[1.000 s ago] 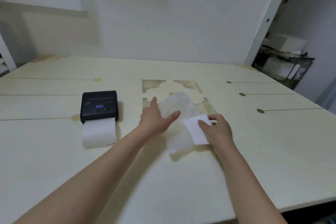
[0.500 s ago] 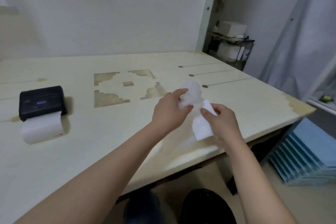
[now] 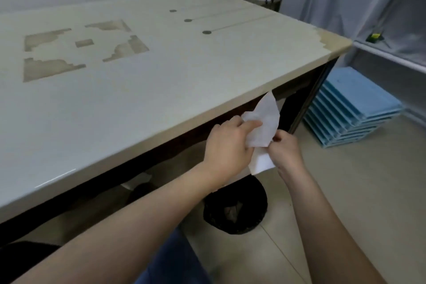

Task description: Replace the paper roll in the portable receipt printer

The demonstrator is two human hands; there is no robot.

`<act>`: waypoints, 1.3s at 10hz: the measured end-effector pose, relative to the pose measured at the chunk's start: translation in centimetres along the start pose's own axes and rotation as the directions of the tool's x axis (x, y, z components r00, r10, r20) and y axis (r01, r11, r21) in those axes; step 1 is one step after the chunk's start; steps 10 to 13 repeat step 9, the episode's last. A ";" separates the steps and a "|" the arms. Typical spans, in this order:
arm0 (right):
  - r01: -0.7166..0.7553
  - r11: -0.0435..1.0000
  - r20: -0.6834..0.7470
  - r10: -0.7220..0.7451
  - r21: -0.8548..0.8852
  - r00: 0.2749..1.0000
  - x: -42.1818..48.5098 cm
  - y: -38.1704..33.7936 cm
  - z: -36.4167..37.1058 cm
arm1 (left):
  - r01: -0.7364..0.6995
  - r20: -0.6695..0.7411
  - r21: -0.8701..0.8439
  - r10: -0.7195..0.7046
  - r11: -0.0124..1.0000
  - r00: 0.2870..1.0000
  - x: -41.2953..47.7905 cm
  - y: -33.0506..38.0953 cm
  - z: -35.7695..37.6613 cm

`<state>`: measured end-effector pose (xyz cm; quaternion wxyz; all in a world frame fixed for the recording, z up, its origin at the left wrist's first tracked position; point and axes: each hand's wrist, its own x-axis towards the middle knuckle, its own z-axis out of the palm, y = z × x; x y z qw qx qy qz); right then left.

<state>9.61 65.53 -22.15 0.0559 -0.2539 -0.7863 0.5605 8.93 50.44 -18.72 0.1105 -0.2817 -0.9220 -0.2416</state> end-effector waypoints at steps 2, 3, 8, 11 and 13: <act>-0.200 0.973 -0.040 0.197 -0.118 0.980 1.3 9.0 2.7 | 0.142 0.435 -0.022 -0.119 0.990 0.892 -2.4 -4.3 7.9; -0.280 0.941 -0.061 0.273 -0.191 0.960 1.8 13.1 4.4 | 0.189 0.591 -0.001 -0.152 0.982 0.792 -3.6 -6.4 11.3; -0.638 0.631 -0.163 0.642 -0.441 0.749 4.5 23.9 11.5 | 0.323 0.665 0.017 -0.252 0.946 0.703 -7.1 -12.6 13.8; -0.584 0.608 -0.184 0.591 -0.539 0.785 4.4 23.0 11.3 | 0.344 0.660 0.022 -0.272 0.939 0.701 -7.3 -12.7 13.1; -0.584 0.608 -0.184 0.591 -0.539 0.785 4.4 23.0 11.3 | 0.344 0.660 0.022 -0.272 0.939 0.701 -7.3 -12.7 13.1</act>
